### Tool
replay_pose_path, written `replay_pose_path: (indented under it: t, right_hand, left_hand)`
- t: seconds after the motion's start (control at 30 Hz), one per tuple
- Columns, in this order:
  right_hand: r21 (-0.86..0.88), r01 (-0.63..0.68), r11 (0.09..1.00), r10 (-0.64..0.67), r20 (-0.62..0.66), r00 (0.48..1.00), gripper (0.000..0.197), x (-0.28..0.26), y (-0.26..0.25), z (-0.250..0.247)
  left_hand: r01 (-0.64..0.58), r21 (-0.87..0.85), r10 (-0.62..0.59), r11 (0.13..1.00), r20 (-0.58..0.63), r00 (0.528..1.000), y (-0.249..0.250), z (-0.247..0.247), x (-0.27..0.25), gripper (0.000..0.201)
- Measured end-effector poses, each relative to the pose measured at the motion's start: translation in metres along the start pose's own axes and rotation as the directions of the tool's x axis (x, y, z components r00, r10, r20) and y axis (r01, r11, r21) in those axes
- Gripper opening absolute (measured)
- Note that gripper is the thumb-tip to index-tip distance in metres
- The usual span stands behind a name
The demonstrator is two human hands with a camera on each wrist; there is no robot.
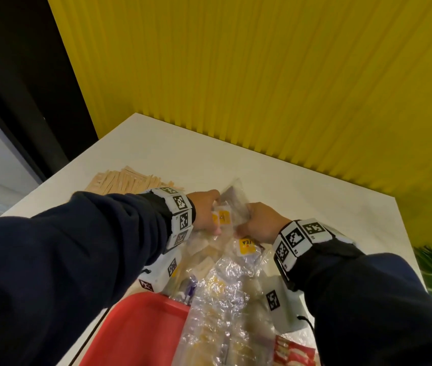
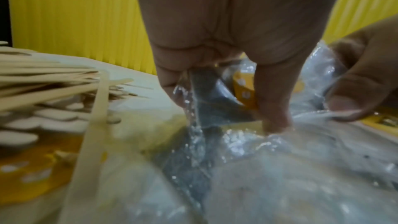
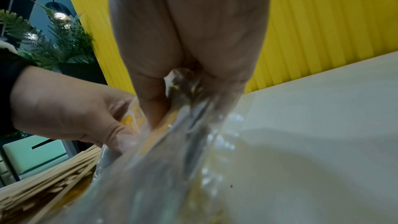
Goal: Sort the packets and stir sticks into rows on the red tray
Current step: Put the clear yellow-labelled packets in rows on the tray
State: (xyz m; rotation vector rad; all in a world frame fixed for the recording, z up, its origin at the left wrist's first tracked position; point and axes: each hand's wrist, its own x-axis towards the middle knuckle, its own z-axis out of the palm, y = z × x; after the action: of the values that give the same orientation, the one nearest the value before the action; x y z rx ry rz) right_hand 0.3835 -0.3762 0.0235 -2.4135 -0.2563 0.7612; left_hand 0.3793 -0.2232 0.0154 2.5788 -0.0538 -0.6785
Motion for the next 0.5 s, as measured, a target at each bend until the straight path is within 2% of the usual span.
replay_pose_path:
  t: [0.07, 0.17, 0.3, 0.33, 0.43, 0.5]
  right_hand:
    - [0.024, 0.042, 0.999, -0.041, -0.060, 0.997, 0.019, -0.007, -0.003, -0.006]
    - [0.066, 0.097, 0.993, -0.085, -0.160, 0.984, 0.026, -0.023, -0.010, -0.015]
    - [0.111, 0.143, 0.983, -0.107, -0.281, 0.954, 0.029, -0.043, -0.025, -0.030]
    - [0.127, 0.166, 0.978, -0.120, -0.307, 0.944, 0.030, -0.050, -0.031, -0.034]
    - [0.152, 0.228, 0.962, -0.162, -0.358, 0.920, 0.031, -0.077, -0.052, -0.043]
    - [0.193, 0.272, 0.943, -0.184, -0.378, 0.907, 0.028, -0.094, -0.066, -0.042]
  left_hand:
    - [-0.038, -0.031, 0.037, 0.999, -0.017, 0.999, 0.003, -0.006, -0.005, 0.068]
    - [-0.113, -0.065, 0.107, 0.991, -0.091, 0.990, 0.010, -0.021, -0.014, 0.033]
    - [-0.205, -0.131, 0.170, 0.970, -0.235, 0.957, 0.023, -0.040, -0.037, 0.016]
    - [-0.229, -0.142, 0.184, 0.963, -0.270, 0.945, 0.026, -0.046, -0.045, 0.015]
    - [-0.292, -0.183, 0.217, 0.939, -0.346, 0.913, 0.035, -0.063, -0.076, 0.029]
    - [-0.325, -0.207, 0.233, 0.923, -0.372, 0.898, 0.037, -0.073, -0.101, 0.025]
